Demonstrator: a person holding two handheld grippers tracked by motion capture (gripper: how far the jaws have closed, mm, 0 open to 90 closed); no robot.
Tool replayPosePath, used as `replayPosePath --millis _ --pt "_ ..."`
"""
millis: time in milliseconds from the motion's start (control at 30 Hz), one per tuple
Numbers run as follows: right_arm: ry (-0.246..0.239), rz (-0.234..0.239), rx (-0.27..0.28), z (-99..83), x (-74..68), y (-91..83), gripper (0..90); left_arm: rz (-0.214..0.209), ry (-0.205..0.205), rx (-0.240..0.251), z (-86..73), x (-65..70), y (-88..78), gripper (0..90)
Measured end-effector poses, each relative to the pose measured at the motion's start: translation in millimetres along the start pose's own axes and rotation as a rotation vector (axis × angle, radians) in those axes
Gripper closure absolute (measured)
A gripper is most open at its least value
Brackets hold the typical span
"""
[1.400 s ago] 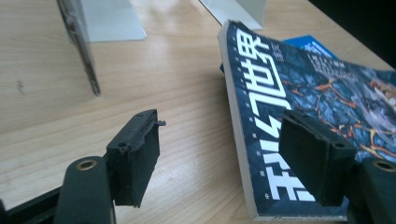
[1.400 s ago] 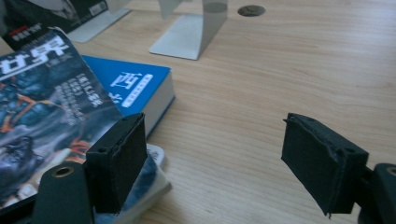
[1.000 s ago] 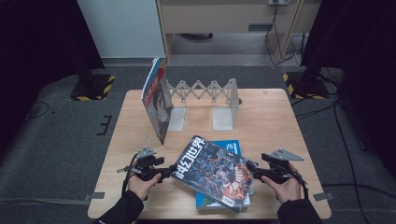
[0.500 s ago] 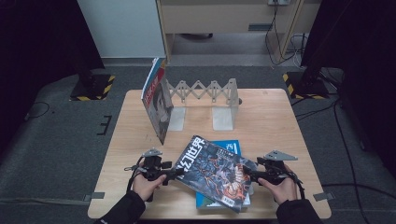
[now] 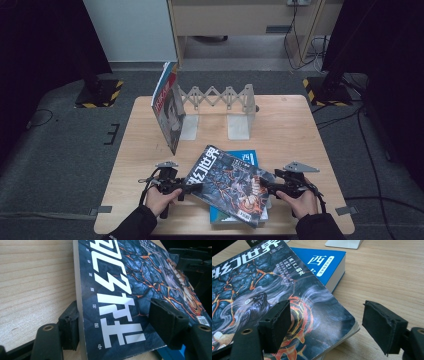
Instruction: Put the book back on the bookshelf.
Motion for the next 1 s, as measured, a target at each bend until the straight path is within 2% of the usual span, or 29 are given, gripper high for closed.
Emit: replayPosePath --millis 100,167,200,233,267,300,333,367,433,567,600,700,733,767,833,967,1000 --pt "0.002 0.0 0.006 -0.3 -0.4 0.7 23.5 -0.006 -0.037 -0.001 2.4 -0.6 -6.1 40.1" --pt "0.001 0.001 0.009 -0.4 -0.5 1.2 23.6 -0.009 -0.033 -0.003 3.4 0.4 -8.5 44.1" --pt "0.0 0.003 0.008 -0.5 -0.7 1.4 23.6 -0.045 -0.019 0.022 4.9 4.4 -13.3 43.9" --pt "0.0 0.003 0.008 -0.5 -0.7 1.4 23.6 -0.045 -0.019 0.022 4.9 4.4 -13.3 43.7" --pt "0.0 0.006 0.011 -0.7 -1.2 1.8 23.6 -0.105 -0.025 0.062 6.9 7.5 -18.0 43.6" --pt "0.0 0.006 0.011 -0.7 -1.2 1.8 23.6 -0.105 -0.025 0.062 6.9 7.5 -18.0 43.1" --pt "0.005 0.009 0.012 -0.9 -1.7 2.2 23.7 -0.14 -0.035 0.072 7.7 8.3 -19.5 43.1" --pt "0.007 0.014 0.012 -1.5 -2.5 2.6 23.6 -0.148 -0.034 0.074 7.9 8.8 -18.8 41.5" --pt "0.005 0.014 0.013 -1.5 -2.5 2.6 23.6 -0.138 -0.034 0.056 7.6 8.8 -15.8 40.8" --pt "0.004 0.014 0.016 -1.7 -2.4 3.0 23.5 -0.149 -0.051 0.034 9.3 8.4 -10.8 40.8" --pt "0.004 0.014 0.016 -1.8 -2.3 3.0 23.5 -0.138 -0.047 0.027 11.9 9.7 -9.6 42.1" --pt "0.006 0.013 0.016 -1.9 -2.3 2.8 23.6 -0.155 -0.042 0.022 15.3 14.3 -9.7 43.9" --pt "0.006 0.013 0.016 -1.9 -2.3 2.8 23.6 -0.155 -0.042 0.022 15.3 14.3 -9.7 44.9" --pt "0.007 0.014 0.017 -1.9 -1.9 2.9 23.6 -0.131 -0.03 0.006 15.0 14.5 -8.1 48.0" --pt "0.008 0.016 0.016 -2.0 -1.9 3.1 23.6 -0.129 -0.05 -0.007 14.9 13.7 -6.7 51.7" --pt "0.006 0.015 0.017 -1.9 -1.9 2.9 23.5 -0.146 -0.069 -0.001 15.3 14.4 -8.7 56.0" --pt "0.004 0.016 0.017 -1.8 -1.6 3.0 23.5 -0.152 -0.07 -0.002 15.4 14.5 -9.4 59.6"
Point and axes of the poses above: each handheld gripper's, and its own axes: y roughly forward along the jaws, z roughly out of its top, x roughly to its right, the point moved 1 cm from there along y, roughly forward along the jaws, and after that the axes turned 8 degrees about -y, right-handed, at the moved point
